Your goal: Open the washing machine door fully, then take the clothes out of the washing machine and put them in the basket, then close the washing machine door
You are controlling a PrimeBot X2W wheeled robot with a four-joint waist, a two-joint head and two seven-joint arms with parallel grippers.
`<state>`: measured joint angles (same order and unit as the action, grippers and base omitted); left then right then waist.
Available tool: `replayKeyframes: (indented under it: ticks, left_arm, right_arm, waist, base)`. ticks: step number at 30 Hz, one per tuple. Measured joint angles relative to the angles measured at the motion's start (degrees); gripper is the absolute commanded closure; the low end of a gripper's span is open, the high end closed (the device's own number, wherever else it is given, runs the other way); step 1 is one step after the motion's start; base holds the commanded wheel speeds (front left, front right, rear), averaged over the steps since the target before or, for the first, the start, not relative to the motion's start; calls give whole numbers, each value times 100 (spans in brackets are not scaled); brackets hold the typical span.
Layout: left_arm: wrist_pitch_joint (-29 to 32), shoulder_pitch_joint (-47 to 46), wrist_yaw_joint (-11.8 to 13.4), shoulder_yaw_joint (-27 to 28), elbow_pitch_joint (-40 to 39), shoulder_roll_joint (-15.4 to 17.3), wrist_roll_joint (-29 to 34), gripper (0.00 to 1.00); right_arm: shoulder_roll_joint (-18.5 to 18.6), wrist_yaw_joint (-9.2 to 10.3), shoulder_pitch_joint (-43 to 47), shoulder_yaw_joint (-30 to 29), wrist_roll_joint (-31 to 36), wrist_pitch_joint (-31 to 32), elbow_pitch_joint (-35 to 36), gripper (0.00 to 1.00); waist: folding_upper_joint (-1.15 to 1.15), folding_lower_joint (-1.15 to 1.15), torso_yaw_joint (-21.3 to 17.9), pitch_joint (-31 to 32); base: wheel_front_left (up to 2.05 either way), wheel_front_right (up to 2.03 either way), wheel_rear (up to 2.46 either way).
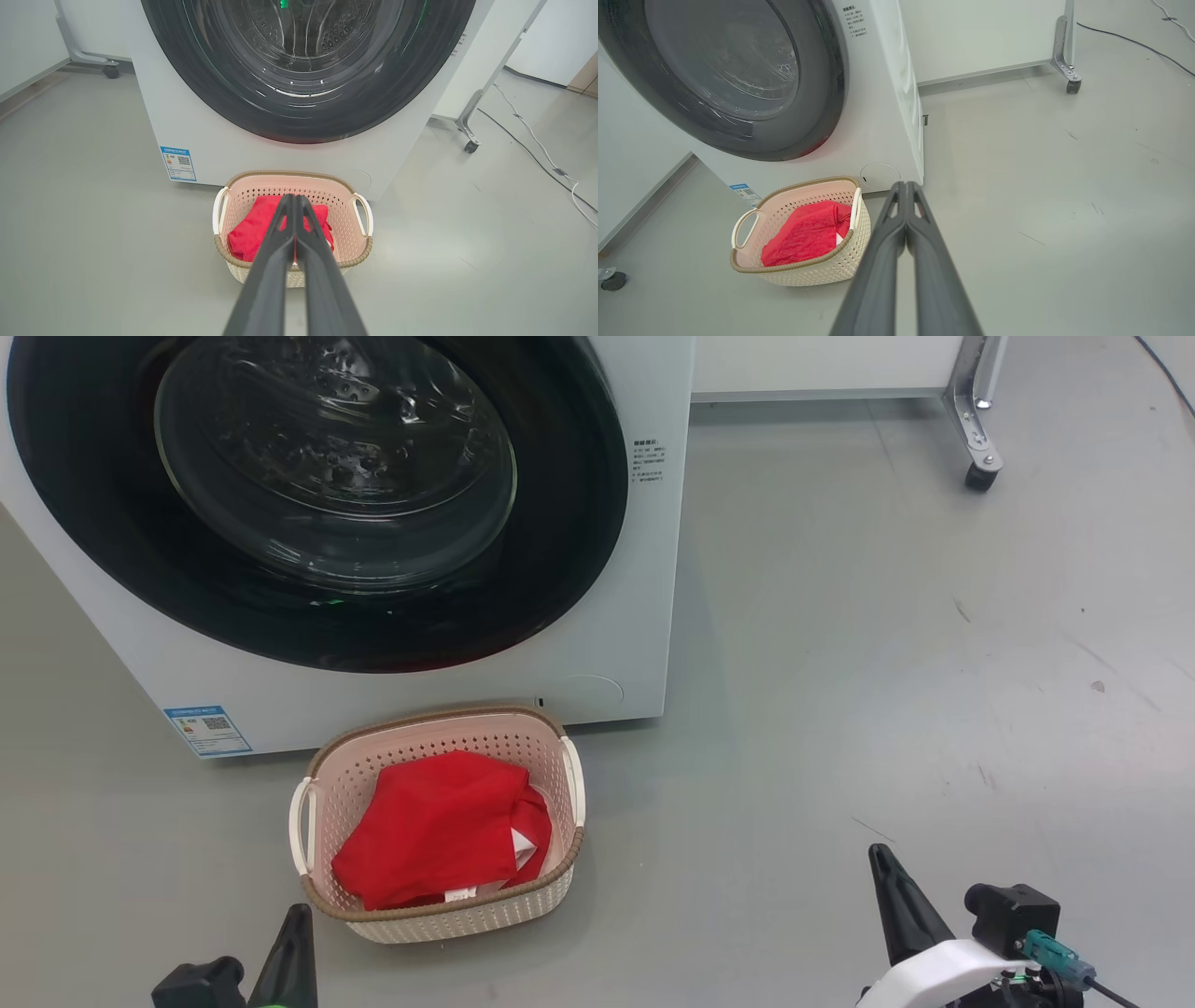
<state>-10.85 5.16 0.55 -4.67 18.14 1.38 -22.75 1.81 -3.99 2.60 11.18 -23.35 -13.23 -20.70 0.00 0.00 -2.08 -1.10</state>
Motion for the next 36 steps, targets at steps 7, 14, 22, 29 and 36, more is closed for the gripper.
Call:
replayKeyframes:
  ticks: [7, 14, 22, 29, 36]
  left_arm:
    - [162, -70, -43, 99, 13, 0, -504, 100]
    - [321, -127, -88, 168, 15, 0, -942, 100]
    - [481, -203, -145, 272, 13, 1, -1558, 100]
    - [623, -291, -223, 341, 2, 1, -2095, 100]
    - [735, -336, -289, 428, -5, 2, -2635, 100]
  right_arm:
    - [2, -5, -3, -137, -561, 130, 66, 100]
    - [7, -10, -5, -226, -1017, 244, 118, 100]
    - [38, -49, -29, -366, -1672, 398, 167, 100]
    - [62, -64, -88, -479, -2243, 533, 196, 100]
    - [89, -67, -101, -589, -2788, 647, 240, 100]
  waist:
    - [0, 0, 19, 7]
    - [0, 0, 35, 13]
    - [0, 0, 55, 21]
    - [0, 0, 71, 29]
    - [0, 0, 87, 36]
  base:
    - [0, 0, 0]
    - [0, 0, 0]
    - [0, 0, 0]
    - [0, 0, 0]
    - [0, 0, 0]
